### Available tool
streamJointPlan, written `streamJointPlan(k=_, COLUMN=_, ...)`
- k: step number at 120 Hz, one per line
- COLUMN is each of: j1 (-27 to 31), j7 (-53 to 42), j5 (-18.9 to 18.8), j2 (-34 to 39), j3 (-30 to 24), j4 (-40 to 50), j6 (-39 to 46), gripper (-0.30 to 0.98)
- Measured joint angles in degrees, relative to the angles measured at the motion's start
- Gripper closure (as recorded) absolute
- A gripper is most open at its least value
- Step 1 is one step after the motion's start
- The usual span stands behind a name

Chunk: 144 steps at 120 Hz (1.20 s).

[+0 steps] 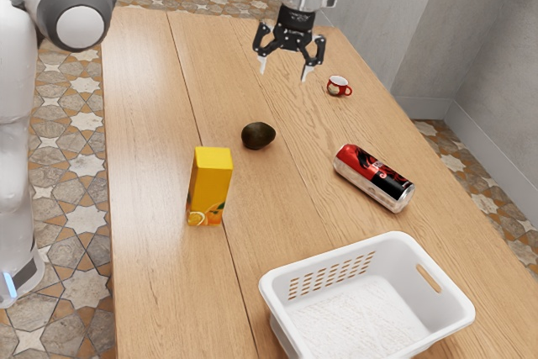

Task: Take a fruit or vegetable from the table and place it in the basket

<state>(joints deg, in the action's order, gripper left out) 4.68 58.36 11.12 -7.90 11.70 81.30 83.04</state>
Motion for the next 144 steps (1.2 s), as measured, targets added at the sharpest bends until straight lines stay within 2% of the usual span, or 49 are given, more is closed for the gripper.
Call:
streamJointPlan(k=11, j1=-0.9, j7=-6.6, j5=0.2, j2=-0.7, j3=0.0, j4=1.8, j6=3.0, gripper=0.0)
streamJointPlan(k=22, j1=-2.3, j7=-12.3, j5=0.4, j2=5.4, j3=-0.2, j4=14.5, j6=8.8, gripper=0.0)
streamJointPlan(k=29, j1=-2.8, j7=-15.6, j5=0.4, j2=7.3, j3=0.0, j4=18.5, j6=12.5, gripper=0.0)
streamJointPlan(k=57, j1=-2.8, j7=-26.9, j5=0.4, j2=5.9, j3=0.1, j4=20.8, j6=21.3, gripper=0.0)
streamJointPlan(k=67, j1=-2.6, j7=-31.2, j5=0.2, j2=7.7, j3=0.2, j4=22.1, j6=23.2, gripper=0.0)
streamJointPlan(k=80, j1=-1.9, j7=-36.0, j5=-2.2, j2=11.1, j3=0.3, j4=27.4, j6=24.7, gripper=0.0)
streamJointPlan(k=93, j1=3.2, j7=-40.8, j5=-3.4, j2=10.4, j3=0.3, j4=30.7, j6=25.7, gripper=0.0)
streamJointPlan(k=111, j1=12.2, j7=-47.4, j5=-4.4, j2=8.0, j3=-0.2, j4=30.1, j6=27.4, gripper=0.0)
streamJointPlan(k=131, j1=20.8, j7=-53.3, j5=-5.2, j2=9.0, j3=-0.4, j4=30.0, j6=29.9, gripper=0.0)
streamJointPlan(k=138, j1=22.6, j7=-55.0, j5=-5.3, j2=9.6, j3=-0.5, j4=30.0, j6=30.5, gripper=0.0)
streamJointPlan(k=144, j1=21.9, j7=-56.3, j5=-5.3, j2=10.1, j3=-0.5, j4=29.9, j6=30.9, gripper=0.0)
